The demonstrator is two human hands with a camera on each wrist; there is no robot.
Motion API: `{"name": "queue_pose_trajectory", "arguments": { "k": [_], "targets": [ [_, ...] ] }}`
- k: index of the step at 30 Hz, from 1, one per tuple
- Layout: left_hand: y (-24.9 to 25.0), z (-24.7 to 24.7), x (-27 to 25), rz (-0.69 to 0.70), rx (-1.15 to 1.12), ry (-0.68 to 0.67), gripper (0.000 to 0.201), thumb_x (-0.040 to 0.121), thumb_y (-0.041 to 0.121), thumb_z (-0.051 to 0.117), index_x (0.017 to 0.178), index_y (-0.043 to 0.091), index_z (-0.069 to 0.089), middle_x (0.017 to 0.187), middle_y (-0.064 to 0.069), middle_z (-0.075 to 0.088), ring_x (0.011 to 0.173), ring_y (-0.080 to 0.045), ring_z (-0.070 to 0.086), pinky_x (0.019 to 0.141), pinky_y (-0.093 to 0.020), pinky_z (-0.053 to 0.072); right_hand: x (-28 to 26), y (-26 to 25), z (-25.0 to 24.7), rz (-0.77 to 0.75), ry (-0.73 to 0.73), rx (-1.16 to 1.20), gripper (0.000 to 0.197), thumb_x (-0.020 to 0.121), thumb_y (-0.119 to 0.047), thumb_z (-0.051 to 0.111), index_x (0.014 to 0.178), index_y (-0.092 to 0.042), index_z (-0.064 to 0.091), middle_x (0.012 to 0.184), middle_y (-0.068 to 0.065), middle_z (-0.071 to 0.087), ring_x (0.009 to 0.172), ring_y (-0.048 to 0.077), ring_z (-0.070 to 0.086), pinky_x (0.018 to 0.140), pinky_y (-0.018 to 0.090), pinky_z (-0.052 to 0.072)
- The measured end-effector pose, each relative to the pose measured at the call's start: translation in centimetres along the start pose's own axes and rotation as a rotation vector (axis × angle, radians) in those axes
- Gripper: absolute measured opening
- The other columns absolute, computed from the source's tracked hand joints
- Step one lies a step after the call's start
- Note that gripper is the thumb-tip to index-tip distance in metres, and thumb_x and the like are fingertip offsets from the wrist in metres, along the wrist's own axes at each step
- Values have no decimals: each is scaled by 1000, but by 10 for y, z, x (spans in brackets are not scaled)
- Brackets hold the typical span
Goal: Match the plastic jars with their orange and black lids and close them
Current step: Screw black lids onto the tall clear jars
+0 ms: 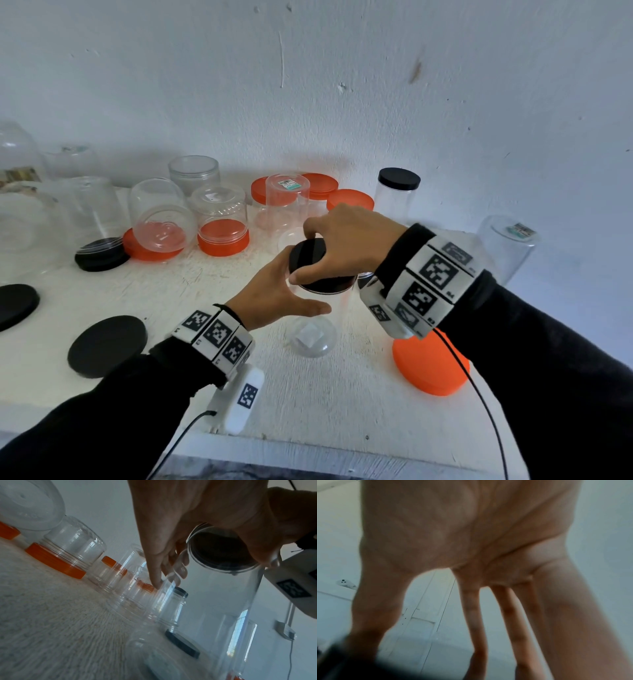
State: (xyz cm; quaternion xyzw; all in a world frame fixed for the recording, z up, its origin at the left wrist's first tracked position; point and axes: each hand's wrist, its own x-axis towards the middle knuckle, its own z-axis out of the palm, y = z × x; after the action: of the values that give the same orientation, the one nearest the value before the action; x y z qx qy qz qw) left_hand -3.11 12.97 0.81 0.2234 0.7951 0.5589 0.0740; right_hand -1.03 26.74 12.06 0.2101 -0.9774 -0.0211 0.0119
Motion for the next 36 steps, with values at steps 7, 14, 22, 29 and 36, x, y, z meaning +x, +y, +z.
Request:
{"name": "queue_pose_trajectory", "arguments": {
  "k": [7, 14, 22, 29, 36],
  "targets": [
    [4, -1, 0, 34, 37, -19, 84, 56, 24, 88, 117, 45, 34, 115, 24, 51, 105, 18, 45, 81, 1, 36, -1, 10, -16, -131, -358, 173, 69, 75, -28, 71, 134, -41, 39, 122, -4, 40, 110, 17, 46, 85, 30, 48],
    [1, 1, 0, 1, 17, -10, 80, 58, 20, 85, 124, 26, 39, 116, 11, 57, 108, -1, 53, 83, -14, 42, 0, 0, 3, 1, -42, -10, 62, 77, -65, 55, 124, -25, 50, 94, -3, 52, 89, 16, 53, 63, 23, 40],
    [3, 0, -1, 23, 1, -23, 85, 56, 23, 88, 123, 36, 36, 116, 18, 54, 108, 10, 49, 85, -5, 39, -3, 8, -6, -81, -214, 154, 64, 73, -46, 71, 130, -35, 45, 104, -4, 45, 99, 15, 49, 75, 24, 45],
    [2, 0, 0, -5, -21, -34, 88, 44, 39, 87, 118, 36, 40, 116, 13, 57, 108, 0, 54, 86, -15, 42, -1, 5, 1, -29, -101, 12, 70, 76, -68, 55, 132, -26, 46, 115, -1, 55, 103, 16, 52, 74, 25, 43],
    [2, 1, 0, 33, -10, -35, 86, 53, 27, 88, 122, 37, 39, 117, 16, 55, 110, 5, 51, 89, -10, 42, -5, 10, 0, -67, -156, 207, 55, 76, -49, 67, 126, -36, 49, 108, -4, 46, 103, 16, 49, 79, 25, 44]
  ]
}}
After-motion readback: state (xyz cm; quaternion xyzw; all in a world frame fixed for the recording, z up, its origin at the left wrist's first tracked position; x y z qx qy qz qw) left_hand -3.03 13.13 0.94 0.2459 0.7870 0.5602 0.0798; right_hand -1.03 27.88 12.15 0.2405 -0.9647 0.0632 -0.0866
